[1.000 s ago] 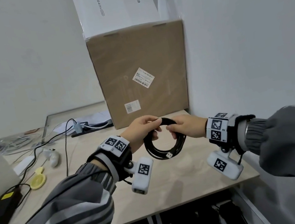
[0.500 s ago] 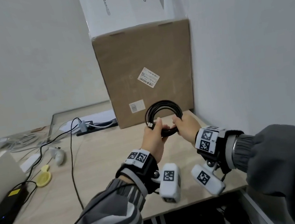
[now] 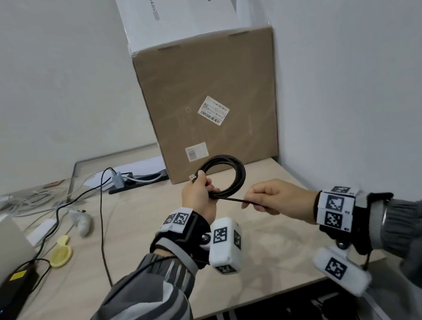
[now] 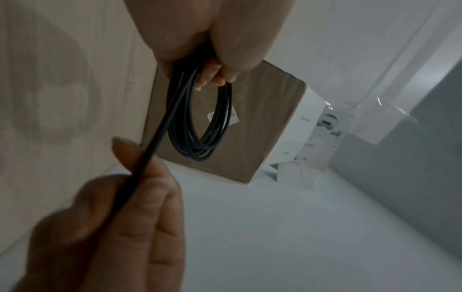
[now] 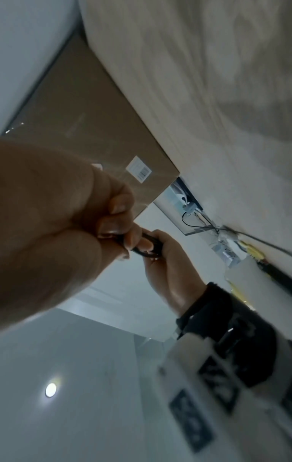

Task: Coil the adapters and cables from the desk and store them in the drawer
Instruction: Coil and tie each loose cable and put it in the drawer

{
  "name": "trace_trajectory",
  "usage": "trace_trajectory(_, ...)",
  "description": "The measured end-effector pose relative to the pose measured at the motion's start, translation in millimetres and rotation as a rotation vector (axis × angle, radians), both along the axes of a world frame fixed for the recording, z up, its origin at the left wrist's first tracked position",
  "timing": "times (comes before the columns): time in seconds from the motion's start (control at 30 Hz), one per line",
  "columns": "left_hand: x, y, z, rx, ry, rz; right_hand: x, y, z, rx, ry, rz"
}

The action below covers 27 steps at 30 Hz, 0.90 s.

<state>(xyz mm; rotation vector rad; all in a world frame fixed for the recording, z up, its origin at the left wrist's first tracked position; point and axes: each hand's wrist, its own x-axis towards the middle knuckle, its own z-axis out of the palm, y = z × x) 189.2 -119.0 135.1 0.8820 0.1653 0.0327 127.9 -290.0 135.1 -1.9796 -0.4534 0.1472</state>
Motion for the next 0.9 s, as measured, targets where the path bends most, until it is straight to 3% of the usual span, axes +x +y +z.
trace_trajectory(0.23, -10, 2, 8, 0.003, -0.063, -0.064, 12, -19, 14, 0.156, 0.268, -0.034)
trace_trajectory(0.47, -25, 7, -2, 0.306, -0.184, -0.277, 17, -21, 17, 0.363, 0.371, -0.267)
trace_trajectory(0.8, -24, 17, -12, 0.114, -0.107, -0.007, 9, 11, -18, 0.407, 0.305, -0.358)
trace_trajectory(0.9, -19, 19, -13, 0.039, -0.057, 0.008, 8, 18, -28, 0.415, 0.337, -0.36)
